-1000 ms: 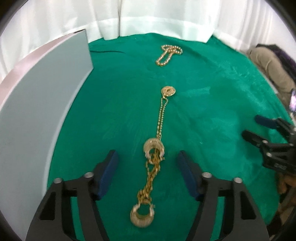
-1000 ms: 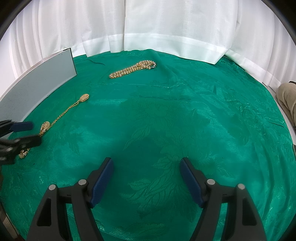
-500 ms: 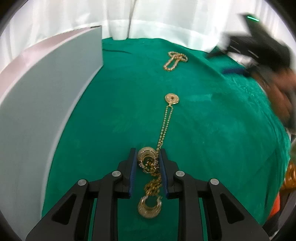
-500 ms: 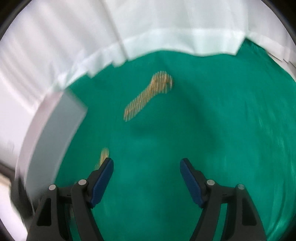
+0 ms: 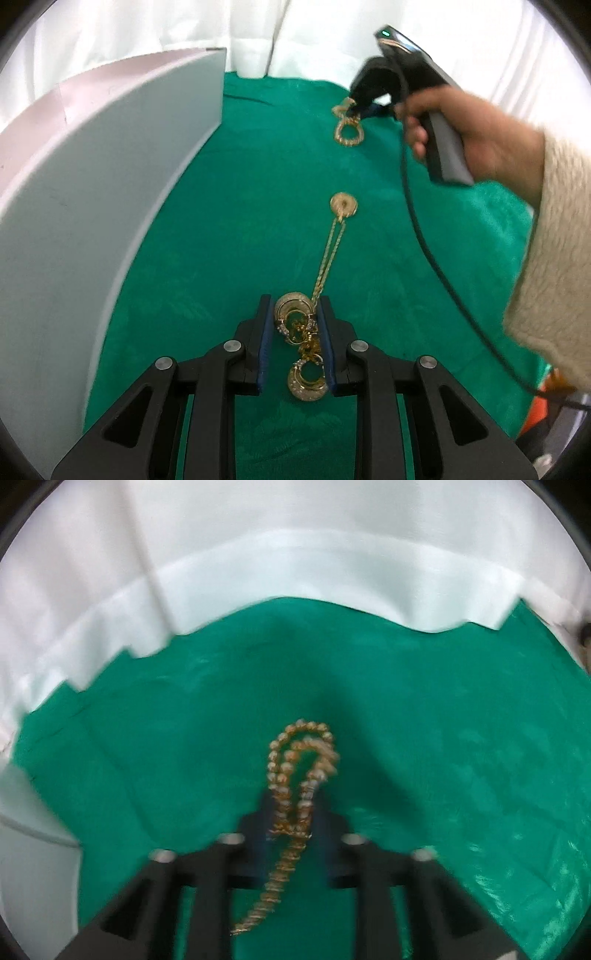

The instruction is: Organize jewelry

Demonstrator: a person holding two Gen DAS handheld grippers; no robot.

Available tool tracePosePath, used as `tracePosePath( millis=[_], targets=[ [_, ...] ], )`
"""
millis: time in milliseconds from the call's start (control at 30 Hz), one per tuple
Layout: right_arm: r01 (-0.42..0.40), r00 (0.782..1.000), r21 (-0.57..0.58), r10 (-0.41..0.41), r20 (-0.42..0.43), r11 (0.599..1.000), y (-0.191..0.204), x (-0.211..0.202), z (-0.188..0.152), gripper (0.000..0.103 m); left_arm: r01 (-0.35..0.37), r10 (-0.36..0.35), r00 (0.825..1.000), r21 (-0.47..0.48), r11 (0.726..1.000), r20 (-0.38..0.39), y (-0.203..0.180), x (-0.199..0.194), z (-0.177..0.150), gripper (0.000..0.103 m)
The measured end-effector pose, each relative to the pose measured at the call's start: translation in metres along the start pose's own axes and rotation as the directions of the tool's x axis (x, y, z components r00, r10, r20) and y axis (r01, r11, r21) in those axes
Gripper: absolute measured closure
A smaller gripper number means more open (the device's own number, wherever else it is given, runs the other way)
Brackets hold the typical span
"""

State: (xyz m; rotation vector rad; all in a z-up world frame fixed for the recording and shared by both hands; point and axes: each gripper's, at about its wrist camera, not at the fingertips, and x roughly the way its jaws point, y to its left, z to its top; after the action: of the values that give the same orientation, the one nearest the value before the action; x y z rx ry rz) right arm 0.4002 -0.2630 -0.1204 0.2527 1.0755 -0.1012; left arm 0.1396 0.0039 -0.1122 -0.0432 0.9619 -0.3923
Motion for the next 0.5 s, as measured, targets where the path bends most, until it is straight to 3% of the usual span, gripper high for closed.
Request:
tracePosePath(
  millis=[100,267,500],
  targets=[
    [-0.099,0.994,-0.021,0.100,0.043,0.995,-0.010,-0.034,-0.002,0.095,0.035,-0.035,0.999,-0.022,0.999,0.033,0.004,-0.020,0.009,0.081],
    [-0.246,0.962,-0.099,0.255,0.098,0.964,-0.024,-0.117,-0.009,0.095,0.086,-0.082,0.991,-0.040,0.995,0.106,0.001,-0.068,0.027,0.081],
    [-0.296,0.927,-0.257,0.342,0.157,0.920,-0.019,-0.218,-0.029,0.095,0.147,-0.136,0.972,-0.046,0.988,0.194,-0.006,-0.142,0.047,0.081]
  ],
)
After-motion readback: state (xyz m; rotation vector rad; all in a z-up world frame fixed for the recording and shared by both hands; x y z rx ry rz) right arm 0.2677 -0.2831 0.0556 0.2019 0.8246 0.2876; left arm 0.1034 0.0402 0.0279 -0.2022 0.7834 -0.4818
